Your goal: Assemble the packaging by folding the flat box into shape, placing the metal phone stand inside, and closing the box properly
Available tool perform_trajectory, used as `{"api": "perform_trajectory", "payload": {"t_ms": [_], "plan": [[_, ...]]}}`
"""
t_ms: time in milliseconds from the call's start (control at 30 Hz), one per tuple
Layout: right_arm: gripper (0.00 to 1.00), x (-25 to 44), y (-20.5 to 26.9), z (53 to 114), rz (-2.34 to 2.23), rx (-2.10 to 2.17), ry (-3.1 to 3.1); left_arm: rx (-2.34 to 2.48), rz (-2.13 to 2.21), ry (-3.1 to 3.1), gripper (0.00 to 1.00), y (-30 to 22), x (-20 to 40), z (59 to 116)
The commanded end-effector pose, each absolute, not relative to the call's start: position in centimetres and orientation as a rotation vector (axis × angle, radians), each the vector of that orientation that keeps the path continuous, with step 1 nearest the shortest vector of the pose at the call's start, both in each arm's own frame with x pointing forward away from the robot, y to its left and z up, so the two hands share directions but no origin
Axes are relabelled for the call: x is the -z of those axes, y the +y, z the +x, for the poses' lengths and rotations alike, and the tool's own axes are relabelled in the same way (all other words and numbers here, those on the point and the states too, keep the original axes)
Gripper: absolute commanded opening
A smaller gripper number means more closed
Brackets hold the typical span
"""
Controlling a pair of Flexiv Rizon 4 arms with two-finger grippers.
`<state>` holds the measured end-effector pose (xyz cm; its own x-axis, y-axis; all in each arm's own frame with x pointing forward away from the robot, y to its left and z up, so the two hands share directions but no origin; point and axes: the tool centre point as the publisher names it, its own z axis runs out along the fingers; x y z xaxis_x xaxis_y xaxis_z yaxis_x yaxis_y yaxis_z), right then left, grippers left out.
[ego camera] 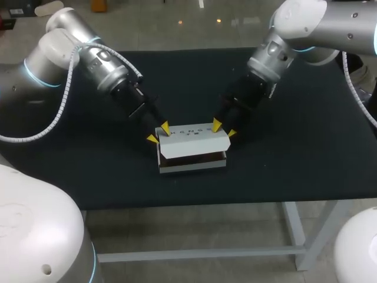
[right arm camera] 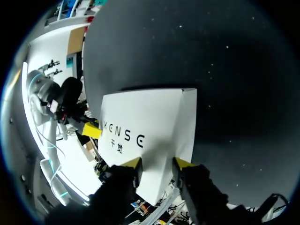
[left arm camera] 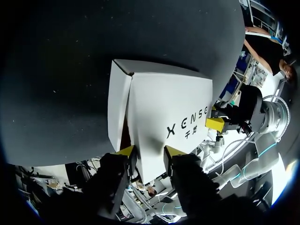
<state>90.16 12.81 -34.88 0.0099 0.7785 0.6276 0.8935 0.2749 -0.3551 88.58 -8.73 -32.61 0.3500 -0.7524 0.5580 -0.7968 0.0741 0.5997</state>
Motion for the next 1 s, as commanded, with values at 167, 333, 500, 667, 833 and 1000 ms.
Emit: {"api": "perform_trajectory", "payload": {"t_ms": [167,333,500,667,833,1000], "plan": [[0.44,34.84,13.21,90.08,-1.521,0.190,-1.784,-0.057,1.675,-1.402,0.38,-9.08,32.50,88.60],[0.45,34.84,13.27,90.20,-1.522,0.179,-1.781,-0.051,1.670,-1.400,0.43,-9.04,32.31,88.65],[0.46,34.66,13.25,90.34,-1.506,0.172,-1.766,-0.046,1.667,-1.397,0.44,-9.00,32.14,88.64],[0.48,34.48,13.31,90.46,-1.498,0.164,-1.753,-0.037,1.658,-1.392,0.44,-9.07,32.08,88.73],[0.49,34.39,13.29,90.65,-1.477,0.148,-1.726,-0.028,1.651,-1.380,0.42,-9.05,31.98,88.87],[0.49,34.46,13.32,90.86,-1.461,0.130,-1.699,-0.012,1.637,-1.370,0.42,-9.04,31.90,88.95]]}}
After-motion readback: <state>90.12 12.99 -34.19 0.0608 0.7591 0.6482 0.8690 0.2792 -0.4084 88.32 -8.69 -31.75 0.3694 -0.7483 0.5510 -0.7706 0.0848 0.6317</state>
